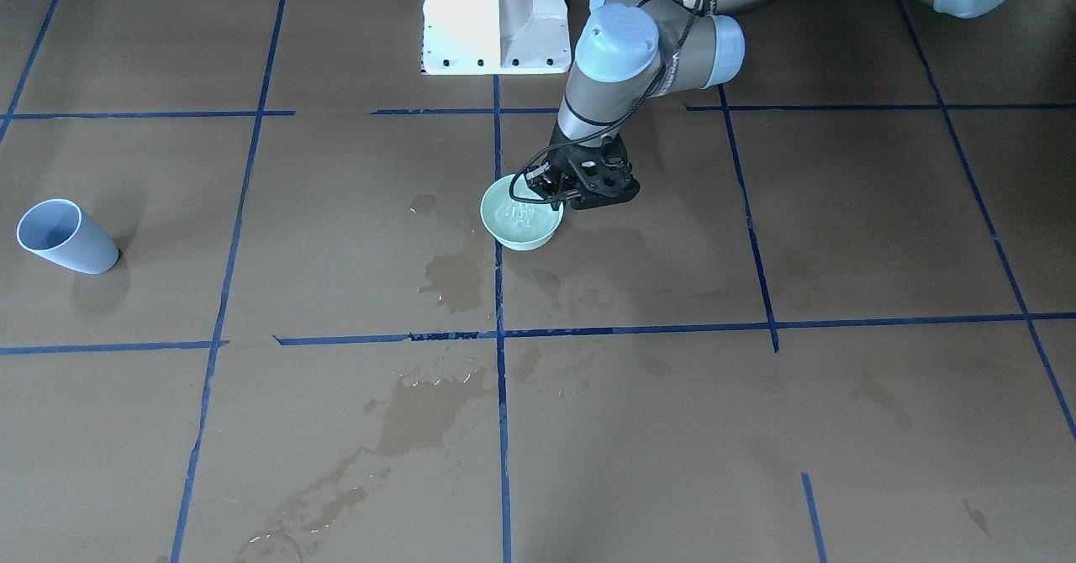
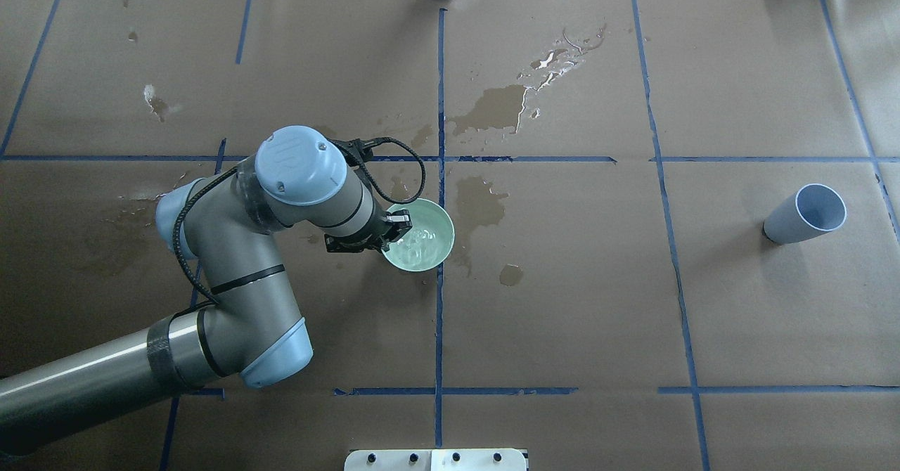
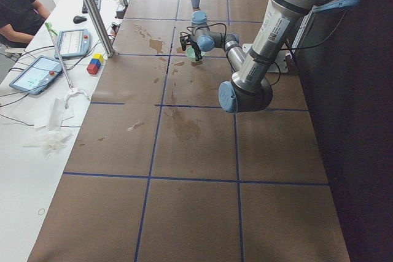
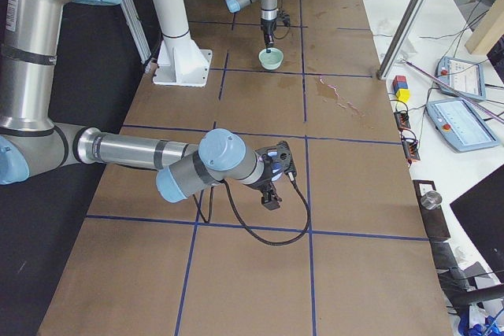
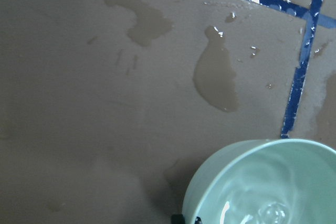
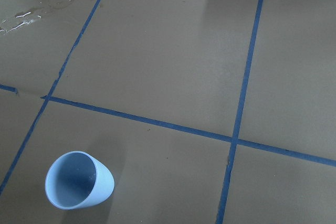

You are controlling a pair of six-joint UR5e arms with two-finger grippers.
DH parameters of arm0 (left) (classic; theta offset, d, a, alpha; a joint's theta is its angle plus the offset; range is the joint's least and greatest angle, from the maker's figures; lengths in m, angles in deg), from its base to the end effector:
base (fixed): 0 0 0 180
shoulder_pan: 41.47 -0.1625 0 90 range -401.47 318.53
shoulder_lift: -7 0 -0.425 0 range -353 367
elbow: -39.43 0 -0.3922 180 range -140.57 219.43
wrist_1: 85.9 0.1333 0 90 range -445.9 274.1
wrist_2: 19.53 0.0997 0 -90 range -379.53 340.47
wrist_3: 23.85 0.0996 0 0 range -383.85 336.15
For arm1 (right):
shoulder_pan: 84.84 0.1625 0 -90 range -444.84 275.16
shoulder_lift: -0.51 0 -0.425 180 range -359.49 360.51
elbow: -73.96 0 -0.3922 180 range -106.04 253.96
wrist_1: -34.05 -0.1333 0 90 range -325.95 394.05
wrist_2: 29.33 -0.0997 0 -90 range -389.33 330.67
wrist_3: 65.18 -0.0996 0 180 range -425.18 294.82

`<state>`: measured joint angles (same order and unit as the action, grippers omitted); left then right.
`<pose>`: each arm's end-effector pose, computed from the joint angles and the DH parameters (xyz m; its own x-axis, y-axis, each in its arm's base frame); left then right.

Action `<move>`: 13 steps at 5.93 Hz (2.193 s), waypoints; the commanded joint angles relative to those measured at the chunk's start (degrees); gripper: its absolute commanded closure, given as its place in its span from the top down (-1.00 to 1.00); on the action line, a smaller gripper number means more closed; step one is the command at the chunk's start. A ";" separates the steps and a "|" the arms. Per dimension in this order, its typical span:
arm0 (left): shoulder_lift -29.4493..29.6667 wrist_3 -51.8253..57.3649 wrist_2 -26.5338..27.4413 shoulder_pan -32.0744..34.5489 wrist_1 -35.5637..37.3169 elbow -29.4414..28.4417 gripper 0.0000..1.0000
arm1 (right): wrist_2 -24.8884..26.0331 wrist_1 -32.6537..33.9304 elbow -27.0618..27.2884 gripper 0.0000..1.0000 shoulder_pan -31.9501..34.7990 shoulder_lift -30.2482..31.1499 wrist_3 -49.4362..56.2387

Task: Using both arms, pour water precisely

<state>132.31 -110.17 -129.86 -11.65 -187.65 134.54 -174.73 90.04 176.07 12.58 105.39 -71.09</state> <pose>0.5401 -0.4234 0.2336 0.5457 -0.2434 -0.8019 0.1936 0.9676 -0.1619 0.1022 -0.3872 0.5889 0.6036 -0.2608 0.7534 -0.1735 0.8794 0.4434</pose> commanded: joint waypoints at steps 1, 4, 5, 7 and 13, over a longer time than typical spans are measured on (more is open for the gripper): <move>-3.82 3.49 -0.24 1.11 -0.55 4.18 -1.00 | 0.02 -0.09 0.10 1.00 0.05 0.32 0.02; -10.59 8.34 -5.20 5.75 -0.73 8.34 -1.00 | 0.02 -0.09 0.45 1.00 0.14 0.32 0.02; -13.13 11.32 -6.82 7.34 -0.73 9.12 -1.00 | 0.02 -0.09 0.54 1.00 0.23 0.32 0.02; -17.17 16.15 -12.86 11.64 -2.12 9.48 -1.00 | 0.02 0.00 0.45 1.00 0.14 0.41 0.02; -36.87 38.54 -27.46 27.81 -15.06 5.81 -1.00 | 0.02 -0.09 0.54 1.00 0.40 0.94 0.02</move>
<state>97.38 -77.00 -154.76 12.92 -202.59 141.94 -174.70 89.95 176.60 12.94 106.19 -71.07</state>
